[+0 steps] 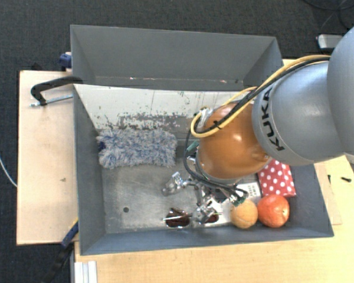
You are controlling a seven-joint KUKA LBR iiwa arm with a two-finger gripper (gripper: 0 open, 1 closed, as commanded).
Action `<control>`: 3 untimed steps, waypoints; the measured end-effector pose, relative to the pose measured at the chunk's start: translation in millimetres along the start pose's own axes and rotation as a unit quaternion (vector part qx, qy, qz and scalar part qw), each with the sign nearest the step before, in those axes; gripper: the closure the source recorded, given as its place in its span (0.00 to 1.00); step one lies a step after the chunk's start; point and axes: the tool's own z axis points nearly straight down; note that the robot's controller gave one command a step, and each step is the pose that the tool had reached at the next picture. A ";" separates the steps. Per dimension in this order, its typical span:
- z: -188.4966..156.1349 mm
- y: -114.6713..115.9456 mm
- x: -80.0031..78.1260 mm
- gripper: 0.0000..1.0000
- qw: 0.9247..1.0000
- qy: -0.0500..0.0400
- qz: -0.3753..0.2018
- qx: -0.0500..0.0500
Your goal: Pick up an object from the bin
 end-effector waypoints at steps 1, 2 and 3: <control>3.8 38.2 -32.0 1.00 0.986 -0.007 -0.164 0.004; 6.7 39.9 -28.7 0.00 0.987 -0.002 -0.164 0.001; 4.8 40.0 -31.2 1.00 0.987 -0.006 -0.163 0.002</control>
Offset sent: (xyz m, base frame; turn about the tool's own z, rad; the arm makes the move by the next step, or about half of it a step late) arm 0.0000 0.0000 0.0000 0.0000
